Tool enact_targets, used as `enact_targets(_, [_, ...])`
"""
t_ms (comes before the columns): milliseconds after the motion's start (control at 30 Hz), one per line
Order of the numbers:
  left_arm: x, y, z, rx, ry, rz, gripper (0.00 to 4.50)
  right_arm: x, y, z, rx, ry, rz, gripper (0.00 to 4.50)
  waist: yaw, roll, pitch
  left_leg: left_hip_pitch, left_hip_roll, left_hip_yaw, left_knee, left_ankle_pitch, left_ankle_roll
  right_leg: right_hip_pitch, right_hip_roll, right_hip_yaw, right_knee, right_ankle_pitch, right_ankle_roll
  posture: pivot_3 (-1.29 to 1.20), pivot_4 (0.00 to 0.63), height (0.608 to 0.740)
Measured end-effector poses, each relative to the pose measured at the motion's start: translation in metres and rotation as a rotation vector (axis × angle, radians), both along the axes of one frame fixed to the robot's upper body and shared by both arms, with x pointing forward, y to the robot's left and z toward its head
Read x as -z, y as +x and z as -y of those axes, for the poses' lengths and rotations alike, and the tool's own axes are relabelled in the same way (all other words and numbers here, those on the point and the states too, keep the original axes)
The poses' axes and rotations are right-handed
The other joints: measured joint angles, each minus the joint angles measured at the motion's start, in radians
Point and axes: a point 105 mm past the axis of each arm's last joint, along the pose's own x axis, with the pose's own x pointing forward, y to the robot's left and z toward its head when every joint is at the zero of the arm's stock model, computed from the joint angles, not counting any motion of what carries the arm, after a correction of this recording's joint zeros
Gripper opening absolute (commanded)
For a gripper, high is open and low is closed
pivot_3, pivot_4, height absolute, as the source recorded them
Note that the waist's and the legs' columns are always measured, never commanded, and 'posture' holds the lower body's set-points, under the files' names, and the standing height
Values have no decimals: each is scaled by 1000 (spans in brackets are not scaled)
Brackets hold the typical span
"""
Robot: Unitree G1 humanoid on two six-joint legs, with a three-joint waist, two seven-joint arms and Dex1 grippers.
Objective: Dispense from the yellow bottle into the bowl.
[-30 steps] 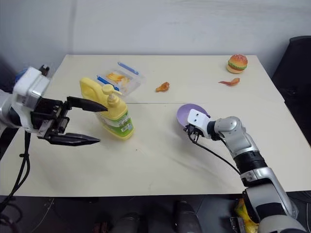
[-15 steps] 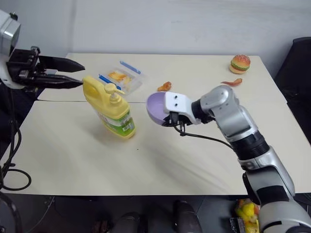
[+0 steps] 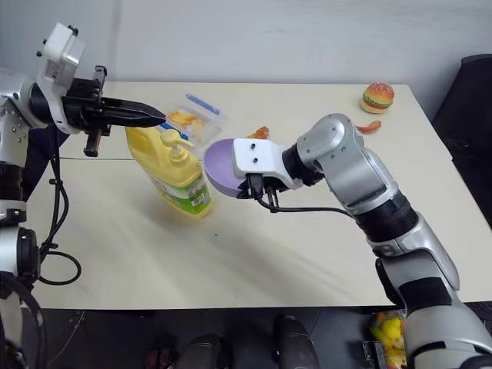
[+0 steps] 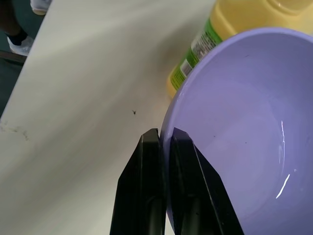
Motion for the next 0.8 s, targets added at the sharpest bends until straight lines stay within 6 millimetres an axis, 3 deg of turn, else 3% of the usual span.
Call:
enact_targets(333, [7, 2, -2, -11, 26, 5, 27, -10, -13, -8, -56, 5, -5, 0, 0, 0, 0, 0, 0, 0, 1, 0, 0, 0, 0, 0, 0, 0, 0, 0, 150, 740])
enact_targets(500, [22, 5, 4, 10, 23, -10, 27, -12, -14, -7, -61, 2, 4, 0, 0, 0, 0, 0, 0, 0, 1, 0, 0, 0, 0, 0, 1, 0, 0, 0, 150, 740])
enact_targets(800, [22, 9, 13, 22, 10, 31, 27, -11, -16, -5, -68, -23, 14, 0, 2, 0, 0, -1, -1, 0, 2, 0, 0, 0, -1, -1, 2, 0, 0, 0, 150, 740])
